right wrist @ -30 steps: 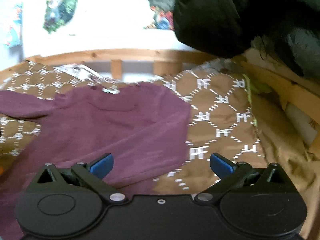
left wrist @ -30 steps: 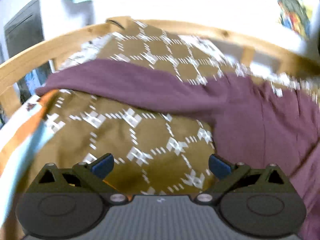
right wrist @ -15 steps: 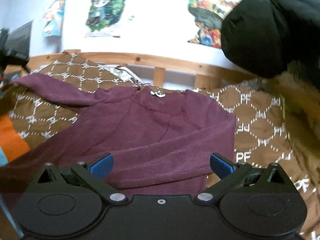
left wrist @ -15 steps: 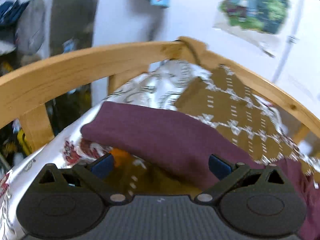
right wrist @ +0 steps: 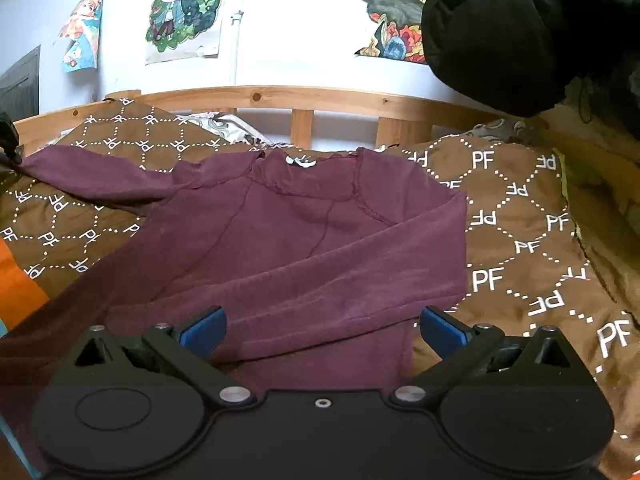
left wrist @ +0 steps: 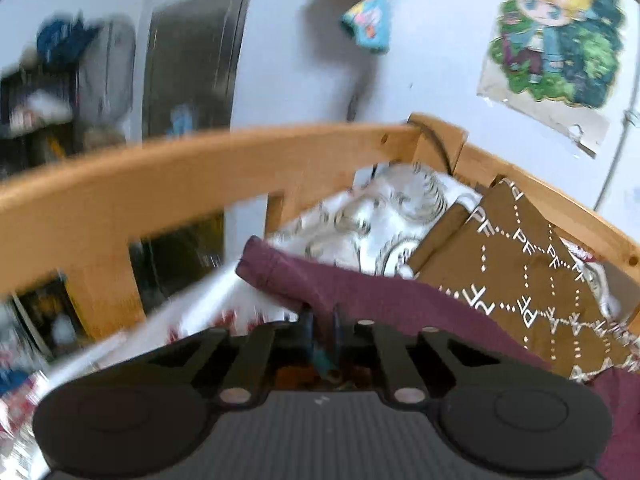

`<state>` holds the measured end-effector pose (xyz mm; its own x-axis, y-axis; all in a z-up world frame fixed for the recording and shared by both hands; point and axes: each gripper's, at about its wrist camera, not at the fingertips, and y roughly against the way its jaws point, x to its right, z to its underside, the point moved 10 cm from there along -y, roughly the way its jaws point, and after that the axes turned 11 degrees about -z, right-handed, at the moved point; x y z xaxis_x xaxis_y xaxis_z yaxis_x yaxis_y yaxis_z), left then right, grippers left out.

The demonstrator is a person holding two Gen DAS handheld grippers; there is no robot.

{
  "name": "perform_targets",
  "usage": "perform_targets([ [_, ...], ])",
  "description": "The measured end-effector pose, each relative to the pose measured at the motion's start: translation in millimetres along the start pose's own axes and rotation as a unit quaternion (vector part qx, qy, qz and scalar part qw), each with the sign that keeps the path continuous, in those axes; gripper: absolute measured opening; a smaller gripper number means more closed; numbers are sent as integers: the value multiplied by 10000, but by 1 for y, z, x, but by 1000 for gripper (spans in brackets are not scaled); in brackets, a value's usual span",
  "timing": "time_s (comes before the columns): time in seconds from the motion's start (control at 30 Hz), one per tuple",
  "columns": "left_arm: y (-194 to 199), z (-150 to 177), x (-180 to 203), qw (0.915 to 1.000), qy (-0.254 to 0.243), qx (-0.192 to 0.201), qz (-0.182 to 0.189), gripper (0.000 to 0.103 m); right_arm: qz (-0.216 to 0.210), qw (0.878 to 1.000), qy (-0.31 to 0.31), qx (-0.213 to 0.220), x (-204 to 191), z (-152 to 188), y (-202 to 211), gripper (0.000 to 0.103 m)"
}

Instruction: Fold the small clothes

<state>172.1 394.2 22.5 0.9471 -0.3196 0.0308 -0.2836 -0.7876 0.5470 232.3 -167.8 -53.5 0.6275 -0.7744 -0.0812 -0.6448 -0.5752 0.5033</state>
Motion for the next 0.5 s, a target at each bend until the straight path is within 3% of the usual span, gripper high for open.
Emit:
perform_targets([
  [0.17,47,-22,21,9962,-317,799,106,5,106,9998,171,87,1,-5,8,102],
  [0.33,110,-34,68,9816,-728,1624,686,5,70,9995,224,206,2,-9,20,102],
  [0.43,155,-29,104,9657,-1028,1972,1339,5,125,9993,225,285,6,-11,27,102],
  [0.5,189,-19,131,9476,-1382,2253,1796,5,164,9991,183,335,12,-13,33,102],
])
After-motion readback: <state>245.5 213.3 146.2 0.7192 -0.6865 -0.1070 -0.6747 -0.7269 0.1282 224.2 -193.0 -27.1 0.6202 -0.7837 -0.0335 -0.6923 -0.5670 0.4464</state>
